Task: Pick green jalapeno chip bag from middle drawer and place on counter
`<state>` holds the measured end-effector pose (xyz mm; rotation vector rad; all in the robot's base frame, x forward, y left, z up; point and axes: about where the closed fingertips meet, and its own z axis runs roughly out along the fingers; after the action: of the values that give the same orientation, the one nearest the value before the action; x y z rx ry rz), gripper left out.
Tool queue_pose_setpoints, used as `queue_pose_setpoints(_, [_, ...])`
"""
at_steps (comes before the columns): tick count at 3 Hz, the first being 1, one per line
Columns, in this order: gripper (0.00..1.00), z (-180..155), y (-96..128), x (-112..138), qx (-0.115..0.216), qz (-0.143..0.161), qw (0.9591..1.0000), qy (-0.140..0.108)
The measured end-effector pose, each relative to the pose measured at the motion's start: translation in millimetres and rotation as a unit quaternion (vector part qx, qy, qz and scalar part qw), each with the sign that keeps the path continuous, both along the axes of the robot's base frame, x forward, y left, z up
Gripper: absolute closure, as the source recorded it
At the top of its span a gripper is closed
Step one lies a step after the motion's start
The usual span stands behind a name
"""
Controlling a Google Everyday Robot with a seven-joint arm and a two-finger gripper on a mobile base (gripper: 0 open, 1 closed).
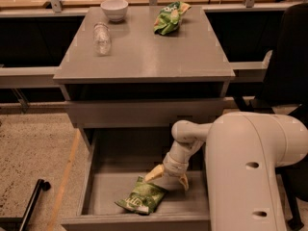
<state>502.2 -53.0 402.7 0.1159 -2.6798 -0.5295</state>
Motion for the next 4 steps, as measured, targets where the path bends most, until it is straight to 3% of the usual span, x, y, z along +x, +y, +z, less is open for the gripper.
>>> queue_pose_setpoints(2, [0.0,-23,52,-34,0.066,0.002,0.9958,0.062])
queue_pose_setpoints(4, [0.4,-26,59,-41,0.068,0.001,0.9947,0.077])
